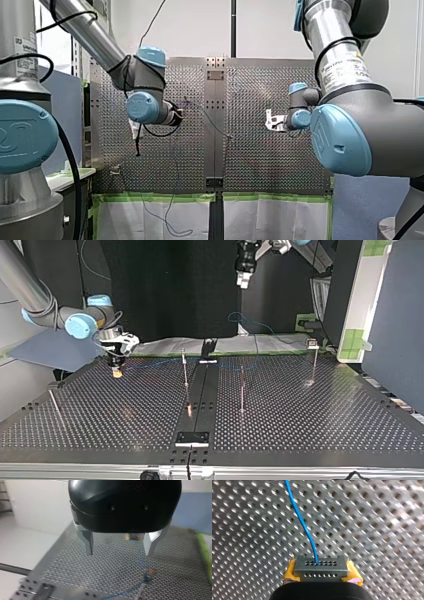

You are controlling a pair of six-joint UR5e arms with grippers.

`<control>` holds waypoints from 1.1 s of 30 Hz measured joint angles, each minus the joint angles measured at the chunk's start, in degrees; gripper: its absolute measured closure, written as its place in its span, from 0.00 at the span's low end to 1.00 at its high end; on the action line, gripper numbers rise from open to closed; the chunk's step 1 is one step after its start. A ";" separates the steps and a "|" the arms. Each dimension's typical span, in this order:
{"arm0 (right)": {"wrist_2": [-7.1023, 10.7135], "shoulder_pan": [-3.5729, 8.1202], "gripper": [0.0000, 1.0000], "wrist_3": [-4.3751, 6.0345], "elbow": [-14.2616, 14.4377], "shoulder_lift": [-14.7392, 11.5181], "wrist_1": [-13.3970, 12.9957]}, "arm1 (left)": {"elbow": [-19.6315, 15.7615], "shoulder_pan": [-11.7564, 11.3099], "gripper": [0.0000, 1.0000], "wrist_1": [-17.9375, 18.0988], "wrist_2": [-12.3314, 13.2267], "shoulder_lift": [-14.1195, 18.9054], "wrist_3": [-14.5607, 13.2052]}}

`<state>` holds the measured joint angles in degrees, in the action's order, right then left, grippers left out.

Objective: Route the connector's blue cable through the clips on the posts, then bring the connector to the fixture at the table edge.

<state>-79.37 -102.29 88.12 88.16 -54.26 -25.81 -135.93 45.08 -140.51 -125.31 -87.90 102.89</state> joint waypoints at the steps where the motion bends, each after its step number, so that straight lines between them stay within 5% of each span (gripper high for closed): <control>1: -0.63 0.06 0.99 0.38 0.06 -0.62 0.49 | -0.40 -0.01 0.00 0.11 0.01 -0.13 -0.02; 10: -4.71 1.02 0.99 1.07 0.12 -5.48 5.16 | -1.62 -0.05 0.00 0.33 0.10 0.86 -0.27; 14: -5.20 1.42 0.99 1.13 0.10 -7.56 6.84 | -1.61 -0.05 0.00 0.32 0.10 1.37 -0.31; 24: -5.08 2.87 0.99 1.43 0.13 -12.56 8.47 | -1.60 -0.05 0.00 0.29 -0.05 1.54 -0.32; 33: -2.33 5.31 0.99 0.36 1.13 -16.71 7.14 | -1.09 -0.07 0.00 0.10 0.01 1.52 -0.64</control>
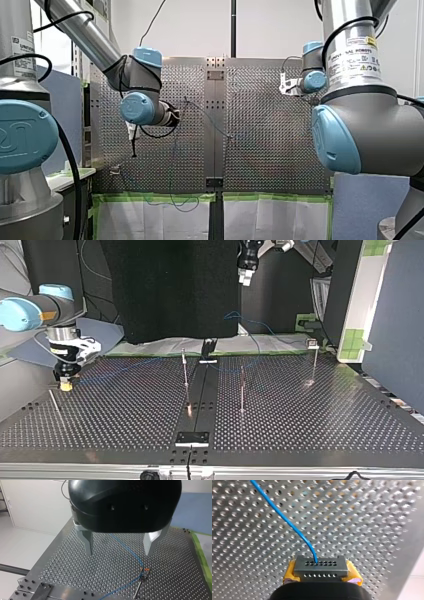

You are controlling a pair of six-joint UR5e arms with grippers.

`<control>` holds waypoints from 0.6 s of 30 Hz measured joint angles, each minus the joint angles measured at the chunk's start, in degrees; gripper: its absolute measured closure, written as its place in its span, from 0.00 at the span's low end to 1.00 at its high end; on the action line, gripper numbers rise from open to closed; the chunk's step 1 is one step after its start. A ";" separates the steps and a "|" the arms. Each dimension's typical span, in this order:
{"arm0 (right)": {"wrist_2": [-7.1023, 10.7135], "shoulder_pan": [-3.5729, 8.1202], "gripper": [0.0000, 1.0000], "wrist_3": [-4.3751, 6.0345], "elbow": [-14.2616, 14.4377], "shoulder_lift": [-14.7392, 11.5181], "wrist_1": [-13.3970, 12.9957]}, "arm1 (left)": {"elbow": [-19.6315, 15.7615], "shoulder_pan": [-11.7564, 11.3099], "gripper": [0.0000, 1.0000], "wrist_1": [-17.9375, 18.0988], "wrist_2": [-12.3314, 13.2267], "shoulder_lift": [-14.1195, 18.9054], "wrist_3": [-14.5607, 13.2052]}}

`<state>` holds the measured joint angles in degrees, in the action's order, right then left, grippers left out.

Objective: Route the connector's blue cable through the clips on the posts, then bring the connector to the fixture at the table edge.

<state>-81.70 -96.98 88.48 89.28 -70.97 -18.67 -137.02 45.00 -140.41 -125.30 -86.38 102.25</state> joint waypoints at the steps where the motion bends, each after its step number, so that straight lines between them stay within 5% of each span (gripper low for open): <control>1: 0.51 0.28 0.99 0.07 0.44 -0.52 -0.44 | 0.08 -0.01 0.00 -0.06 -0.02 0.01 -0.08; 12: 3.97 3.11 0.99 1.79 3.63 -5.49 -5.41 | 0.28 -0.07 0.00 -0.03 -0.28 -0.27 -0.41; 18: 5.75 4.57 0.99 2.56 3.91 -5.27 -6.92 | 0.31 -0.07 0.00 0.37 -0.33 -2.14 -0.72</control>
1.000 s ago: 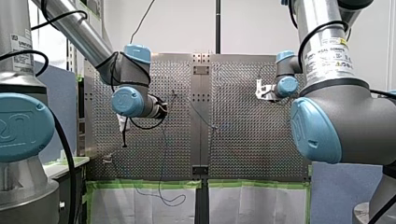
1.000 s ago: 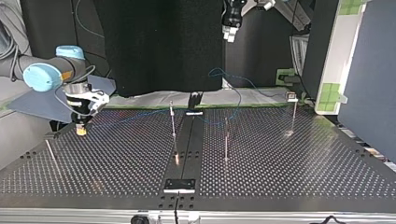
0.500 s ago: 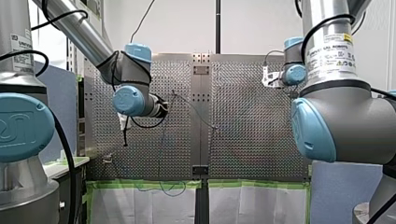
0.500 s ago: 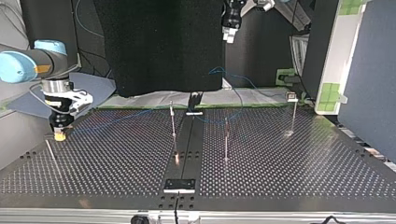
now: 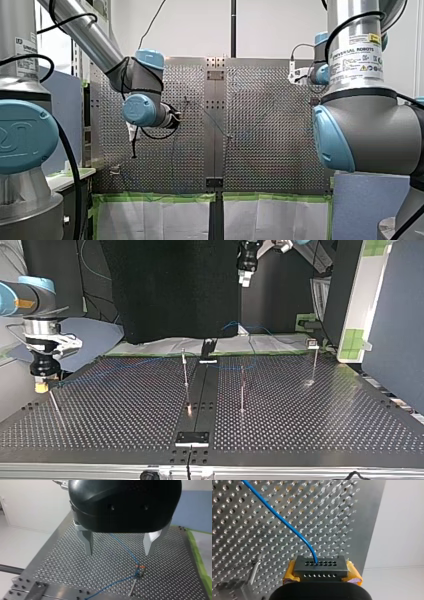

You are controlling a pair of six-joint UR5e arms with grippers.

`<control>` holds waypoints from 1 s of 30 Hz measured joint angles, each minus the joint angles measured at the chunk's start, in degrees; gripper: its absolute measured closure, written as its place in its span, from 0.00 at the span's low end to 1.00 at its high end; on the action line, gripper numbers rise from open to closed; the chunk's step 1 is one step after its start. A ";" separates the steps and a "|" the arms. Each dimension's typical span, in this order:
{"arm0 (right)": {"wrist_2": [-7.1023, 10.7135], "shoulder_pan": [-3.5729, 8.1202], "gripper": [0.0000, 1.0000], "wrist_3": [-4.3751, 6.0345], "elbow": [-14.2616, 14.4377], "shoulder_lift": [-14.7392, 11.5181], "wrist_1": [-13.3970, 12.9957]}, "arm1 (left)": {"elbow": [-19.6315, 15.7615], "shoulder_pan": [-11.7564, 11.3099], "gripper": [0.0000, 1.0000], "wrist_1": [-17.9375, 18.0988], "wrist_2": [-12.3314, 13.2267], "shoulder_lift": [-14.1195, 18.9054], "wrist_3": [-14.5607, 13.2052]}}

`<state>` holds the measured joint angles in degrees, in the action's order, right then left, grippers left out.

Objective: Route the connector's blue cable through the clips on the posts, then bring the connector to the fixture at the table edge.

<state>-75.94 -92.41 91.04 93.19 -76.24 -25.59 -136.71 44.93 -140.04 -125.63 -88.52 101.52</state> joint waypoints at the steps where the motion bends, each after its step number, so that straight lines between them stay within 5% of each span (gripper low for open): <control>1: 0.14 0.24 0.99 0.02 0.01 0.37 -0.06 | 0.02 0.00 0.00 0.09 0.00 -0.38 -0.11; 6: 0.32 1.19 0.99 -0.31 0.01 2.21 0.11 | 0.04 0.07 0.00 1.15 0.00 -1.84 -0.84; 13: 0.29 2.46 0.99 -1.32 0.04 5.68 0.88 | 0.09 -0.05 0.00 1.64 -0.04 0.46 -1.03; 20: 0.04 3.77 0.99 -1.66 0.05 6.38 1.05 | 0.20 -0.44 0.00 0.90 -0.50 3.07 -1.14; 30: 0.17 5.44 0.99 -1.53 0.02 7.18 -0.41 | 0.89 -0.35 0.00 1.12 -0.49 0.19 -2.93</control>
<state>-75.77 -86.97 89.51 93.21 -69.06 -26.00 -135.82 44.58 -138.92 -126.12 -88.34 98.59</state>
